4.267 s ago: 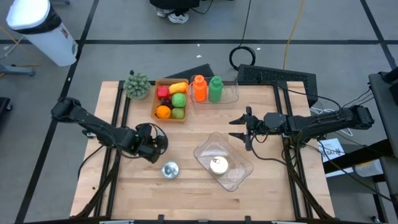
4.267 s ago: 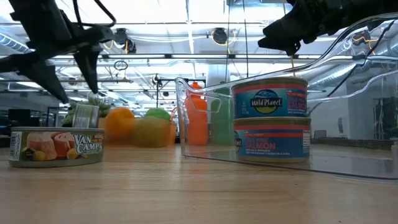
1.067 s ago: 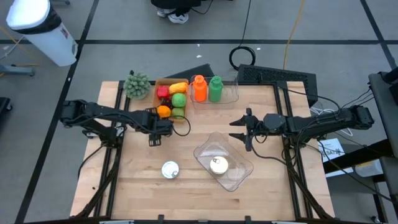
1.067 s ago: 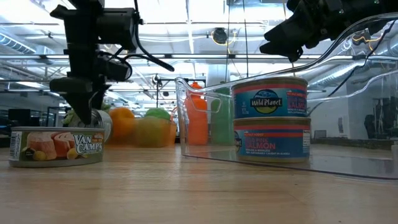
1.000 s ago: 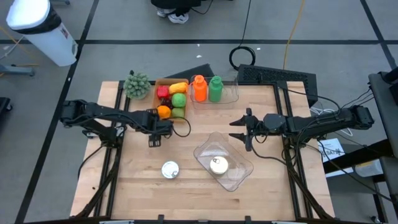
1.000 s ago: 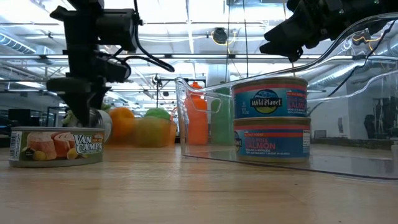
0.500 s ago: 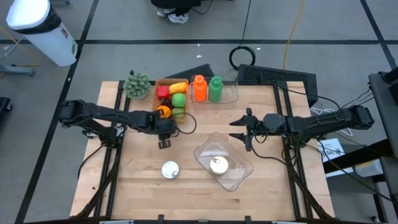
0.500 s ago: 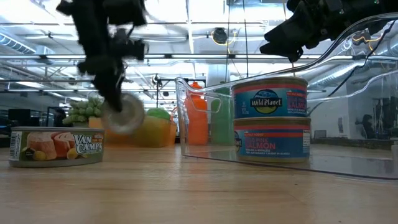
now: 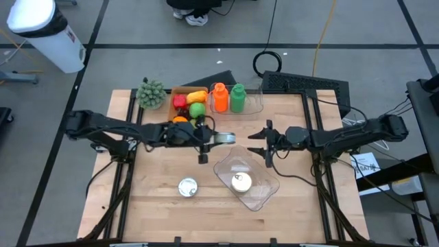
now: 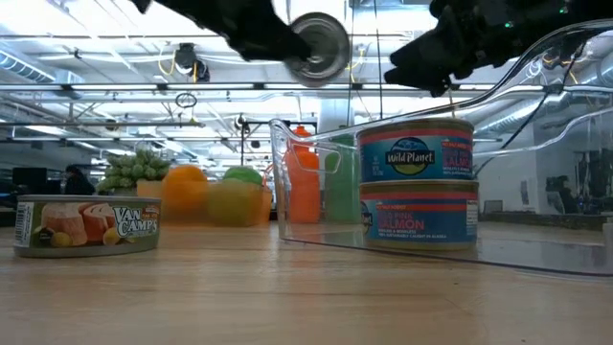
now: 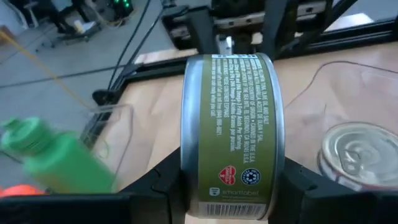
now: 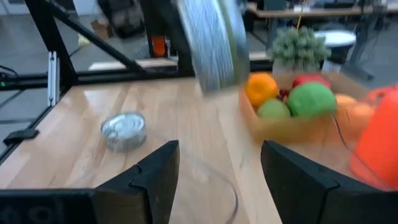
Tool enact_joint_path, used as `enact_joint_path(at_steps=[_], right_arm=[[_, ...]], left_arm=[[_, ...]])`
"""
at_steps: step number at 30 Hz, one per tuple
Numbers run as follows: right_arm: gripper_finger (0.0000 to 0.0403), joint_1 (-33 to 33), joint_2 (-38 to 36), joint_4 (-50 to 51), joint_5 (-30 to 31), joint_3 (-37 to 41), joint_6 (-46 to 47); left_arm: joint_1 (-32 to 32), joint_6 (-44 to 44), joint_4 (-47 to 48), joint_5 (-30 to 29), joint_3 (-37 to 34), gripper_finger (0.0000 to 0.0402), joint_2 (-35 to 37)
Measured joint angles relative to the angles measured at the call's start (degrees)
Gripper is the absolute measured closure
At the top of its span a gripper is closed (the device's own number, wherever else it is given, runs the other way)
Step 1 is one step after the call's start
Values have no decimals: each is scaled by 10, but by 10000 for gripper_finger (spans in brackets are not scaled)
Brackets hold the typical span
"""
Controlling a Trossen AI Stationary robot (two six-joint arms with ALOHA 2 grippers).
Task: Pick & Place Food Item
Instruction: Stack the top green tuna can on top of the blue pink tuna can in the bottom transparent bin
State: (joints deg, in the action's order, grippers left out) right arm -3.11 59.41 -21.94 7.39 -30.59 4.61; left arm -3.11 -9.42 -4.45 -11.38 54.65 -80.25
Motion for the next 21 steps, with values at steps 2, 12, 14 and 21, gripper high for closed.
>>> enact_joint_path(at_steps=[2, 12, 14, 21], right_arm=[[190, 0, 23, -36, 0, 0, -23], [94, 0, 119, -211, -16, 0, -79], [83, 0, 138, -240, -16, 0, -79], [112, 0, 179, -300, -15, 0, -68]], left_arm=[[-2, -12, -42, 14, 0, 248, -27], [-2, -25, -93, 40, 0, 248, -67], [-2, -25, -95, 42, -1, 248, -68], [-2, -12, -94, 52, -1, 248, -68]])
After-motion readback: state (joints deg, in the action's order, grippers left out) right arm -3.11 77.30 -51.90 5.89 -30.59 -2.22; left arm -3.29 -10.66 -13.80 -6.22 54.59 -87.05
